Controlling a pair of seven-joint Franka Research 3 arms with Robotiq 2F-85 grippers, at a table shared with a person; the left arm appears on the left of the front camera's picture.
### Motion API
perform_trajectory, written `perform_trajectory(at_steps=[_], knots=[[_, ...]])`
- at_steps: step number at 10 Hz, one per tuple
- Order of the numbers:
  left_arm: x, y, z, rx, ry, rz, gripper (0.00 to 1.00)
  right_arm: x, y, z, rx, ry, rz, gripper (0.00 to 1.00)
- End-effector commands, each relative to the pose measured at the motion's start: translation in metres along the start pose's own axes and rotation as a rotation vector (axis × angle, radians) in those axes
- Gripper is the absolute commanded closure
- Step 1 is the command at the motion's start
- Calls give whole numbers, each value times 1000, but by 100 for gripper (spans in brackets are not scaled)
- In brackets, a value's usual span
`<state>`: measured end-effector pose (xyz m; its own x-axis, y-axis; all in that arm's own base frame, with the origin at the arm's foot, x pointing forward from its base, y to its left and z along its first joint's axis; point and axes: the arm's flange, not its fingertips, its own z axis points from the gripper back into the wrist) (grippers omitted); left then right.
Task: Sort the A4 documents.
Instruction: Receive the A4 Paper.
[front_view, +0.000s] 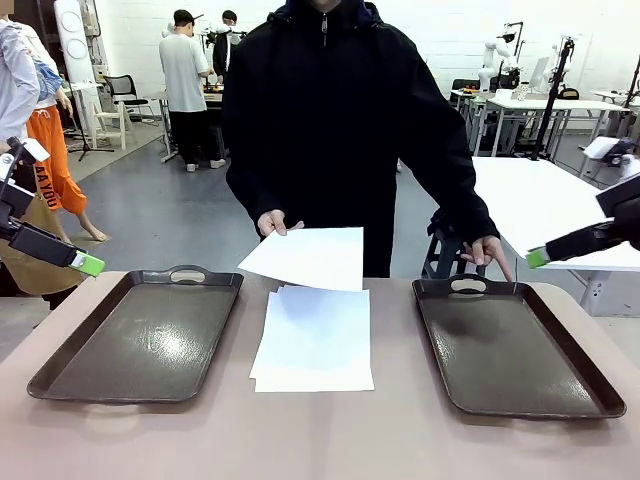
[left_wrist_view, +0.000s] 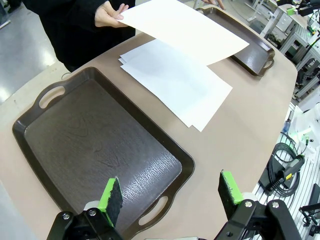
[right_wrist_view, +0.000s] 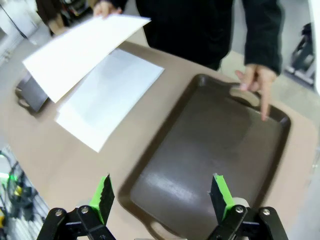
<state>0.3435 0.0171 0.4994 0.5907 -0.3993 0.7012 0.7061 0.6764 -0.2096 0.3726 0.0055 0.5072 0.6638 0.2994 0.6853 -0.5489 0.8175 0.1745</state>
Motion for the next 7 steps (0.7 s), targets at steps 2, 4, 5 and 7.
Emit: perform_trajectory(at_steps=[2,4,5,7], knots=[[0,4,0,-15,-11,-16,0,40,-4,-59,175,-77,-203,0],[0,4,0,-15,-11,-16,0,55,2,-110,226,-66,-344,0],[0,4,0,-15,-11,-16,0,59,5,-136,240,-42,-393,0],[0,4,0,-15,-11,-16,0,64,8,-184,366,-20,-537,0]])
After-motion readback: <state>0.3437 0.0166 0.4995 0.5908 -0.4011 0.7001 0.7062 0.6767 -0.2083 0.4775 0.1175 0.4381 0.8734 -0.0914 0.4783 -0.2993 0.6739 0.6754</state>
